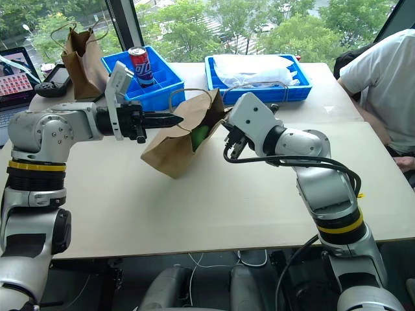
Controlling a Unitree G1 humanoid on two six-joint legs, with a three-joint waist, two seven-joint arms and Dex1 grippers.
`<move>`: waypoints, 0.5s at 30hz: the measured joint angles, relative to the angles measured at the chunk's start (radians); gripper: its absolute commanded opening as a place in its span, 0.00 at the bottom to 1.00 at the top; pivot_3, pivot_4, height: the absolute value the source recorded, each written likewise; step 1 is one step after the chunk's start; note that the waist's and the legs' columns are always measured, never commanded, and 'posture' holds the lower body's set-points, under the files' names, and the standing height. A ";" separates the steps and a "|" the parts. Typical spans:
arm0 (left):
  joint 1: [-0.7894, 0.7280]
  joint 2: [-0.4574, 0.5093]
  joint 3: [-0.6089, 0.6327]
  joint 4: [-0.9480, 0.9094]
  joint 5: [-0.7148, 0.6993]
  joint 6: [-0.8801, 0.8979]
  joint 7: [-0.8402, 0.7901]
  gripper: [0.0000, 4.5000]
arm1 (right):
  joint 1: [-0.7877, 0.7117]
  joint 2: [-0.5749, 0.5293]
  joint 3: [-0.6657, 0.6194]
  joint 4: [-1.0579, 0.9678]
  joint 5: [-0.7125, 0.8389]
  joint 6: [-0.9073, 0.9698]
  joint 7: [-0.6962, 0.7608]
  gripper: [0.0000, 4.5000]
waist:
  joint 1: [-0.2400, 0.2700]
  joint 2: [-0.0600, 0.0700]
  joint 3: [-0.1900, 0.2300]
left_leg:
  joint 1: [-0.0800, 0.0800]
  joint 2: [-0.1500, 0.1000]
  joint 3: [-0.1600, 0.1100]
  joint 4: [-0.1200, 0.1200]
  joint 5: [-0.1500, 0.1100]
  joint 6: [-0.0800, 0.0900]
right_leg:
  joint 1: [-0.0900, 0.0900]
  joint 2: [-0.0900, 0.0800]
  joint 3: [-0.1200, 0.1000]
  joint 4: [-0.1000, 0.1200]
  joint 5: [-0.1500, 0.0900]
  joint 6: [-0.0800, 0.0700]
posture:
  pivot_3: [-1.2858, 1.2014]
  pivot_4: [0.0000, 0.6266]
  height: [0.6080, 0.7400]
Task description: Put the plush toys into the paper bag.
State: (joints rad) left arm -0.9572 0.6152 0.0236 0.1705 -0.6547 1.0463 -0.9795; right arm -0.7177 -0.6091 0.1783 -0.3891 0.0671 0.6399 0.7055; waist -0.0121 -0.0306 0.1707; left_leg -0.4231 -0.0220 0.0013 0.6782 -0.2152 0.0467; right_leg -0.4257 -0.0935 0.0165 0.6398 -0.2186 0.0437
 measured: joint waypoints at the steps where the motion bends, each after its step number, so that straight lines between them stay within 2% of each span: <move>1: 0.007 0.000 0.005 -0.001 0.000 0.000 0.007 0.00 | -0.017 0.002 0.005 -0.001 0.008 0.001 0.011 0.00 | 0.000 0.000 0.000 | 0.000 0.000 0.000 0.000 0.000 0.000 | 0.000 0.000 0.000 0.000 0.000 0.000 | 0.52 0.24 1.00; 11: 0.073 0.001 0.052 -0.069 -0.017 0.008 0.067 0.00 | -0.139 0.012 0.047 -0.043 0.074 0.005 0.105 0.00 | 0.000 0.000 0.000 | 0.000 0.000 0.000 0.000 0.000 0.000 | -0.001 -0.001 0.000 0.000 0.000 0.000 | 0.52 0.24 1.00; 15: 0.125 0.004 0.072 -0.122 -0.053 0.043 0.072 0.00 | -0.141 -0.011 0.053 -0.027 0.072 -0.012 0.138 0.00 | 0.001 0.000 0.000 | 0.000 -0.001 0.000 0.000 0.000 0.000 | 0.000 -0.002 0.000 0.000 0.000 0.000 | 0.52 0.24 1.00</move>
State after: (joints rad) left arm -0.8327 0.6188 0.0960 0.0490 -0.7072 1.0897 -0.9077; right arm -0.8589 -0.6203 0.2309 -0.4163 0.1387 0.6276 0.8433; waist -0.0114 -0.0306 0.1708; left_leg -0.4233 -0.0228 0.0009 0.6782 -0.2152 0.0467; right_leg -0.4261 -0.0951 0.0162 0.6399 -0.2185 0.0436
